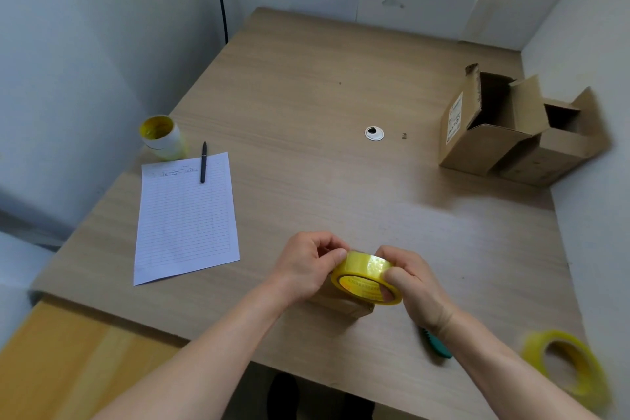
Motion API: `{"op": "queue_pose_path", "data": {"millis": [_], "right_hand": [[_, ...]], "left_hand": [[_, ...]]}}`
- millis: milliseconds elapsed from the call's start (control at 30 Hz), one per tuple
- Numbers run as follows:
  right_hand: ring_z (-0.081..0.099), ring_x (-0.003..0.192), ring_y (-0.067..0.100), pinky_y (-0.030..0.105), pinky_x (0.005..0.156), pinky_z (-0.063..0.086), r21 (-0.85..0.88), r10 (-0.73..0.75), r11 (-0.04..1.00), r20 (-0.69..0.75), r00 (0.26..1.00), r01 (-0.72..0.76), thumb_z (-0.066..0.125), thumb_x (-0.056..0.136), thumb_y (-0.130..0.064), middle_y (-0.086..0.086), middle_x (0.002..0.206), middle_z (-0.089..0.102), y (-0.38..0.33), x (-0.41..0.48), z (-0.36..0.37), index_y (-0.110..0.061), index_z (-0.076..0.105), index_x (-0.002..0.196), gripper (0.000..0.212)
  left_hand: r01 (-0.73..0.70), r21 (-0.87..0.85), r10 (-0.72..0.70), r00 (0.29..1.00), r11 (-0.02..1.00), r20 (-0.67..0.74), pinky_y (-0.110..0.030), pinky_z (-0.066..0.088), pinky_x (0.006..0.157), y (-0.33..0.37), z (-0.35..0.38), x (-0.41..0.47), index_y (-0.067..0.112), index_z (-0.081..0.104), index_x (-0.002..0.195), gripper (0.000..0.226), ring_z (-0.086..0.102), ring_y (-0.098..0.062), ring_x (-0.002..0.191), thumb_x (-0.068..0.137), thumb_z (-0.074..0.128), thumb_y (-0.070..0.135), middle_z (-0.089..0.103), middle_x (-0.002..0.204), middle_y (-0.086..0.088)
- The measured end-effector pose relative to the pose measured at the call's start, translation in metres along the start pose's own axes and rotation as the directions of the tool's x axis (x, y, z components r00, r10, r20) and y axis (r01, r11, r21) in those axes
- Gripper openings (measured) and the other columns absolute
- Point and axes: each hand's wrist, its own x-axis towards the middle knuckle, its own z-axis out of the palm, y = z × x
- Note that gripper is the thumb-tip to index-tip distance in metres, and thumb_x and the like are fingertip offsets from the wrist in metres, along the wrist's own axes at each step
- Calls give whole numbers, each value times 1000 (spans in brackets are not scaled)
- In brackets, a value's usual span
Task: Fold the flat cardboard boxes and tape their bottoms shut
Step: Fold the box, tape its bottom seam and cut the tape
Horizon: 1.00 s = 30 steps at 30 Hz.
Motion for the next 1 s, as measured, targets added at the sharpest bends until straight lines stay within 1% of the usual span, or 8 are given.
{"op": "queue_pose_path", "data": {"millis": [133, 333, 467, 567, 700, 767, 900, 1000], "right_hand": [[49, 62, 11, 27, 54, 37, 37, 25, 999, -47, 999, -24, 54, 62, -48, -2, 64, 51, 9, -2, 6, -8, 57, 70, 41], [59, 71, 7, 24, 62, 46, -42, 67, 997, -117, 991, -72, 67, 63, -66, -8, 79, 68, 19, -7, 18, -30, 62, 86, 43], [60, 67, 9, 29, 63, 50, -251, 45, 963, -221, 974, -101, 75, 66, -38, -9, 74, 65, 22, -7, 25, -36, 53, 88, 31], [51, 61, 9, 28, 58, 42, -270, 8, 955, -396, 918, -125, 73, 81, -11, -7, 65, 57, 24, -1, 31, -32, 51, 82, 30], [58, 71, 18, 37, 63, 43, -267, -31, 957, -477, 878, -111, 68, 87, -5, -5, 75, 60, 22, -4, 40, -31, 48, 90, 33], [56, 72, 14, 27, 63, 41, -282, -36, 953, -464, 885, -108, 72, 83, -7, -6, 78, 59, 20, -5, 45, -29, 49, 98, 35], [58, 69, 11, 13, 59, 39, -254, 61, 945, -486, 872, -208, 73, 75, -3, -5, 73, 63, 21, -1, 53, -25, 54, 83, 30], [55, 67, 12, 23, 59, 40, -208, 75, 955, -523, 849, -212, 70, 80, -3, -4, 70, 60, 18, 3, 50, -25, 52, 81, 28]], "left_hand": [[12, -42, -16, 996, 999, -87, -39, 55, 70, -9, 0, -5, 22, 71, 74, 8, 60, -10, 68, 77, 63, 25, 67, 68, 9], [34, 128, -12, 985, 991, -171, -26, 46, 67, -16, -2, -5, 24, 57, 73, 19, 52, -4, 67, 91, 55, 18, 59, 70, 9], [177, -189, -221, 943, 966, -248, -50, 60, 77, -17, 4, -4, 16, 57, 75, 21, 63, -23, 80, 93, 48, 13, 65, 79, -5], [225, -347, -333, 896, 910, -294, -43, 61, 67, -14, 8, -3, 11, 53, 76, 29, 64, -18, 73, 100, 39, 2, 60, 75, -10], [253, -292, -339, 893, 922, -296, -35, 54, 61, -13, 1, 0, 11, 51, 79, 26, 61, -9, 55, 101, 37, 4, 56, 69, -6], [283, -288, -362, 890, 915, -276, -34, 54, 60, -14, -4, 0, 11, 49, 77, 28, 59, -14, 56, 101, 36, 4, 54, 66, -6], [323, -286, -384, 903, 902, -191, -33, 54, 57, -14, -10, 4, 13, 47, 78, 28, 61, -17, 57, 102, 35, 6, 51, 66, -7], [307, -177, -342, 913, 935, -222, -34, 53, 57, -15, -16, 4, 12, 49, 82, 24, 62, -24, 55, 103, 38, 10, 57, 57, -4]]}}
